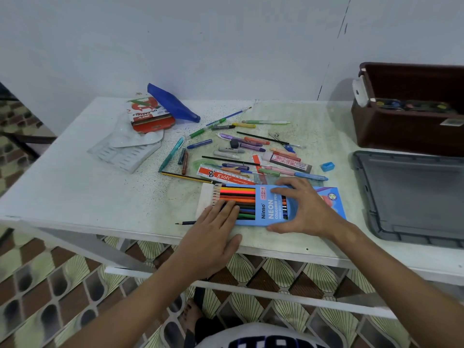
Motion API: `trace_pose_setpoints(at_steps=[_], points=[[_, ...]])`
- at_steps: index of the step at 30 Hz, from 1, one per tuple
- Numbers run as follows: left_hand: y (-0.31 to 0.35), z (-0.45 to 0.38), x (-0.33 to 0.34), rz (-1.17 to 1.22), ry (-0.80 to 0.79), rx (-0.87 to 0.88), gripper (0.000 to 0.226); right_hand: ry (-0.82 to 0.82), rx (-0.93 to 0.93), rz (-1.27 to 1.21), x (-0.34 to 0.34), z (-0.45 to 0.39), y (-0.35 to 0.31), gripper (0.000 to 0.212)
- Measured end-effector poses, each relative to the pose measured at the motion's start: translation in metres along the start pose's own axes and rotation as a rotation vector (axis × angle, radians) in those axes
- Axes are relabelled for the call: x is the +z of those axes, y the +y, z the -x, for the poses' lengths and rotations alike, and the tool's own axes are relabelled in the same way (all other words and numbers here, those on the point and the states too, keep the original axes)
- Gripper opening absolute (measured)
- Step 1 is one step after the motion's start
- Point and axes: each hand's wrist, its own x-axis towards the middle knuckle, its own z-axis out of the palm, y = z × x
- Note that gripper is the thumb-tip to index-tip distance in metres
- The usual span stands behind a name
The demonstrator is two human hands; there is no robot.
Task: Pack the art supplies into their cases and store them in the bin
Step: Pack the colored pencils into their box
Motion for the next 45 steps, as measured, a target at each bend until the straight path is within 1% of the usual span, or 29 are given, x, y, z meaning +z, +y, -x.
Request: trace_pose_setpoints(at_steps=[2,3,4,5,6,7,9,11,12,13,15,16,18,20,24,26,27,29,32,33,35,36,39,42,45], points=[[-0.005,0.001,-0.004,0.067,-0.041,0.051,0.067,-0.01,-0.014,0.018,0.001,0.0,0.001,0.089],[-0.006,0.002,-0.01,0.191,-0.06,0.06,0.067,-0.013,-0.022,0.027,0.001,0.0,0.002,0.089],[-0.005,0.002,-0.018,0.388,-0.066,0.03,0.065,-0.014,-0.027,0.033,0.001,0.0,0.002,0.09],[-0.007,0.002,-0.025,0.581,-0.046,-0.012,0.065,-0.016,-0.029,0.034,0.001,0.0,0.002,0.091],[-0.011,0.002,-0.029,0.682,-0.002,-0.041,0.064,-0.016,-0.029,0.032,0.001,0.0,0.002,0.091],[-0.016,0.002,-0.031,0.671,0.051,-0.053,0.063,-0.016,-0.027,0.027,0.001,0.0,0.002,0.091],[-0.031,0.002,-0.028,0.483,0.144,-0.067,0.055,-0.018,-0.027,0.02,0.0,0.0,0.002,0.091],[-0.046,0.003,-0.024,0.302,0.207,-0.079,0.035,-0.019,-0.031,0.021,0.0,-0.001,0.002,0.091],[-0.051,0.004,-0.025,0.25,0.211,-0.085,0.024,-0.019,-0.031,0.022,0.0,-0.001,0.002,0.091],[-0.056,0.004,-0.026,0.222,0.199,-0.081,0.018,-0.019,-0.03,0.023,-0.001,-0.001,0.002,0.091],[-0.061,0.003,-0.03,0.162,0.17,-0.024,0.029,-0.021,-0.034,0.028,-0.001,-0.002,0.002,0.091],[-0.063,0.002,-0.032,0.104,0.17,0.022,0.029,-0.024,-0.037,0.033,-0.001,-0.002,0.002,0.091],[-0.064,-0.001,-0.034,-0.053,0.194,0.115,0.011,-0.028,-0.043,0.043,-0.002,-0.003,0.003,0.089],[-0.059,-0.006,-0.034,-0.123,0.177,0.154,0.016,-0.035,-0.047,0.048,-0.001,-0.003,0.003,0.088],[-0.036,-0.018,-0.031,-0.07,0.17,0.24,0.021,-0.035,-0.041,0.037,0.001,-0.005,0.001,0.091],[-0.022,-0.022,-0.029,0.076,0.136,0.262,0.024,-0.03,-0.037,0.025,0.001,-0.005,0.0,0.091],[-0.019,-0.023,-0.03,0.166,0.12,0.239,0.024,-0.033,-0.034,0.02,0.001,-0.005,0.0,0.091],[-0.02,-0.021,-0.032,0.251,0.118,0.178,0.025,-0.04,-0.029,0.021,-0.001,-0.004,-0.001,0.09],[-0.034,-0.011,-0.039,0.235,0.163,0.102,0.024,-0.042,-0.032,0.026,-0.001,-0.004,-0.001,0.09],[-0.04,-0.008,-0.042,0.18,0.142,0.073,0.023,-0.043,-0.031,0.025,-0.001,-0.004,0.0,0.09],[-0.048,-0.005,-0.047,0.09,0.05,0.014,0.023,-0.043,-0.031,0.026,0.0,-0.005,0.001,0.09],[-0.05,-0.005,-0.048,0.103,0.01,0.005,0.023,-0.041,-0.032,0.027,0.0,-0.005,0.001,0.091],[-0.042,-0.01,-0.048,0.178,0.007,0.055,0.023,-0.033,-0.038,0.025,0.0,-0.005,0.0,0.091],[-0.026,-0.02,-0.046,0.185,-0.035,0.07,0.024,-0.034,-0.043,0.033,0.001,-0.005,0.0,0.091],[-0.024,-0.024,-0.047,0.214,0.047,-0.015,0.022,-0.028,-0.038,0.03,0.0,-0.004,0.0,0.09]])
